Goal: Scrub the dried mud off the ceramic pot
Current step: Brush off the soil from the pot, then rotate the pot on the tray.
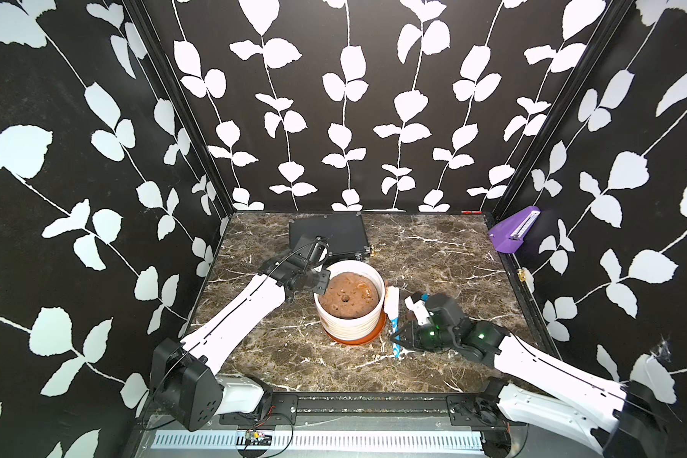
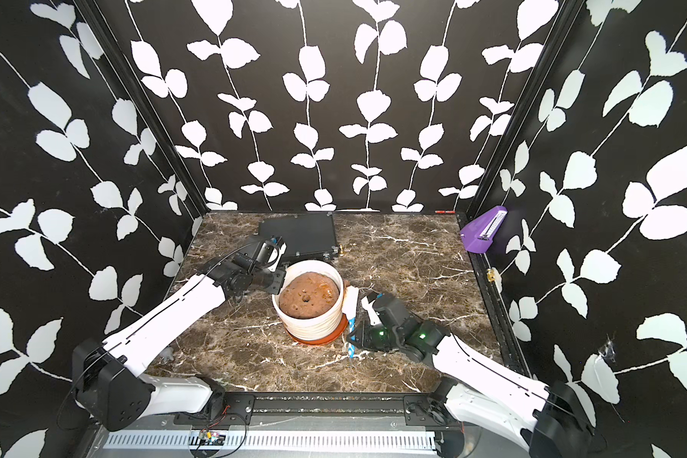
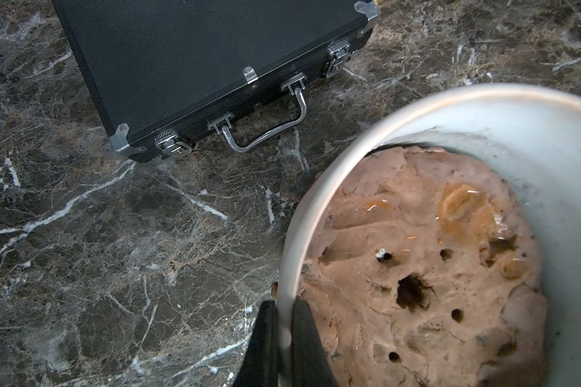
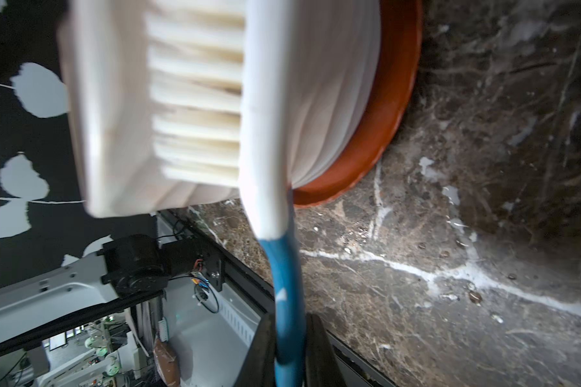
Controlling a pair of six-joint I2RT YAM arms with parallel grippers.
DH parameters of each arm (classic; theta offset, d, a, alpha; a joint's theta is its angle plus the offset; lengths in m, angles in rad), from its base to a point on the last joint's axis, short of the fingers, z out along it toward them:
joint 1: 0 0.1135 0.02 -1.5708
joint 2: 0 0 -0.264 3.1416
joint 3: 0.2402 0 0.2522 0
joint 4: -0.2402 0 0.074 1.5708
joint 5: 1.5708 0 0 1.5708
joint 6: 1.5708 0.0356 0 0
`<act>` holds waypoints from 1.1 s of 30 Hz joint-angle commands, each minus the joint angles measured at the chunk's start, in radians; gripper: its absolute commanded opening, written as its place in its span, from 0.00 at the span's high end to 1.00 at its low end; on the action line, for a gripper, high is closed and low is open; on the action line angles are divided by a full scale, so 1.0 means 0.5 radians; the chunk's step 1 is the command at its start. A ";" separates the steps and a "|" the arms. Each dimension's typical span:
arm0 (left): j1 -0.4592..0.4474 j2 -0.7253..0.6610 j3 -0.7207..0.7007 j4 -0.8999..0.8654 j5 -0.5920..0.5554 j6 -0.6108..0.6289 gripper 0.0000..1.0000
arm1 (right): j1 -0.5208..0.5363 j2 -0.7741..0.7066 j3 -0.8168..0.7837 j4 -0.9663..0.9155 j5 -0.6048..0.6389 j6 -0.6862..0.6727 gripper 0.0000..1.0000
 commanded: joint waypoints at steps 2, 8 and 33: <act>0.000 -0.028 -0.048 -0.171 0.007 -0.018 1.00 | -0.134 -0.061 0.119 0.093 -0.079 -0.087 1.00; 0.000 -0.028 -0.055 -0.179 0.000 -0.021 1.00 | -0.360 0.183 0.439 -0.650 0.325 -0.429 1.00; 0.003 0.684 0.631 -0.233 -0.027 0.019 0.75 | 0.127 0.019 0.149 -0.686 0.670 -0.347 1.00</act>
